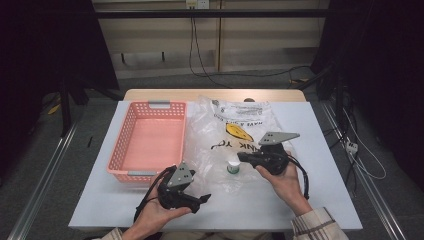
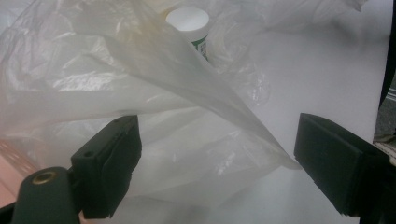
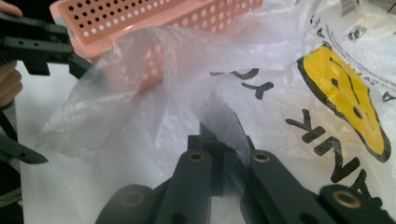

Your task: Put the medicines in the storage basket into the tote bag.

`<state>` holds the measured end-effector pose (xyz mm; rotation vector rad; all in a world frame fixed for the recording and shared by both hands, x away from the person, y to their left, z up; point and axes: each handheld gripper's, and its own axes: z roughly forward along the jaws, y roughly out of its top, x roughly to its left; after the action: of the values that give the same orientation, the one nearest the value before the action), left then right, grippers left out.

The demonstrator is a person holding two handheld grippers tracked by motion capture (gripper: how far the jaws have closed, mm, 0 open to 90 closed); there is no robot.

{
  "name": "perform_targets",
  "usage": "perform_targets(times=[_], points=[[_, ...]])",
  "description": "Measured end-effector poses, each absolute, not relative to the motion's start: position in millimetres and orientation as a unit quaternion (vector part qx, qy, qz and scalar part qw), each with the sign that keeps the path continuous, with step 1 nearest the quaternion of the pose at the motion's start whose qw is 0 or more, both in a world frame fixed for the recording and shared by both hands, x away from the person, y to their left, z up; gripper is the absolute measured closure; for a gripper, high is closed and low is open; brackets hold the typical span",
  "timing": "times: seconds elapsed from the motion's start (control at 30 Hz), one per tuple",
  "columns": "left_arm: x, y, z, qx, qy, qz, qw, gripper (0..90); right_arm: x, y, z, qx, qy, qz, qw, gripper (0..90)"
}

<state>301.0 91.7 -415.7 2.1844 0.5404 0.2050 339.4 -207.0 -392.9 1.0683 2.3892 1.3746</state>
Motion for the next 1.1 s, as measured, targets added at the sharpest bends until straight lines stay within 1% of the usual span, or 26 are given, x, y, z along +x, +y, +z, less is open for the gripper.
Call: perform_targets(times=[0.23, 0.27, 0.33, 0.4, 0.47, 0.53, 0.57, 0.63, 0.7, 0.73, 0.83, 1.0, 1.07, 1.1], points=[[298, 89, -418, 0.877, 0.210, 0.083, 0.424, 17.3, 335, -209, -400, 0.365, 0.807, 0.456, 0.084, 90.0], [299, 89, -418, 0.881, 0.206, 0.081, 0.418, 18.3, 335, -209, -400, 0.366, 0.807, 0.456, 0.084, 87.7], [299, 90, -419, 0.881, 0.207, 0.079, 0.419, 18.8, 334, -210, -399, 0.368, 0.806, 0.456, 0.086, 78.1], [299, 90, -419, 0.878, 0.212, 0.082, 0.422, 18.8, 332, -211, -398, 0.372, 0.804, 0.456, 0.090, 74.9], [299, 92, -420, 0.880, 0.211, 0.081, 0.419, 19.1, 329, -213, -396, 0.373, 0.802, 0.457, 0.095, 65.1], [298, 93, -420, 0.879, 0.212, 0.082, 0.419, 19.0, 324, -215, -393, 0.378, 0.797, 0.459, 0.105, 57.8], [298, 94, -421, 0.879, 0.212, 0.082, 0.420, 19.0, 322, -216, -391, 0.377, 0.796, 0.460, 0.114, 54.8], [298, 95, -420, 0.879, 0.213, 0.082, 0.418, 19.0, 316, -219, -386, 0.383, 0.790, 0.460, 0.132, 44.5], [296, 96, -419, 0.879, 0.218, 0.089, 0.415, 19.0, 310, -221, -384, 0.386, 0.790, 0.454, 0.144, 41.7], [297, 96, -419, 0.880, 0.212, 0.084, 0.417, 19.0, 307, -223, -384, 0.390, 0.789, 0.451, 0.150, 37.4], [294, 96, -418, 0.881, 0.206, 0.081, 0.417, 19.0, 300, -228, -384, 0.403, 0.789, 0.431, 0.172, 30.5], [289, 97, -418, 0.877, 0.206, 0.081, 0.427, 18.5, 288, -243, -385, 0.422, 0.777, 0.429, 0.185, 23.6], [288, 98, -417, 0.879, 0.204, 0.082, 0.423, 18.4, 284, -249, -385, 0.430, 0.774, 0.424, 0.192, 19.4], [288, 98, -416, 0.879, 0.203, 0.083, 0.424, 18.3, 282, -252, -385, 0.435, 0.772, 0.422, 0.194, 19.0]])
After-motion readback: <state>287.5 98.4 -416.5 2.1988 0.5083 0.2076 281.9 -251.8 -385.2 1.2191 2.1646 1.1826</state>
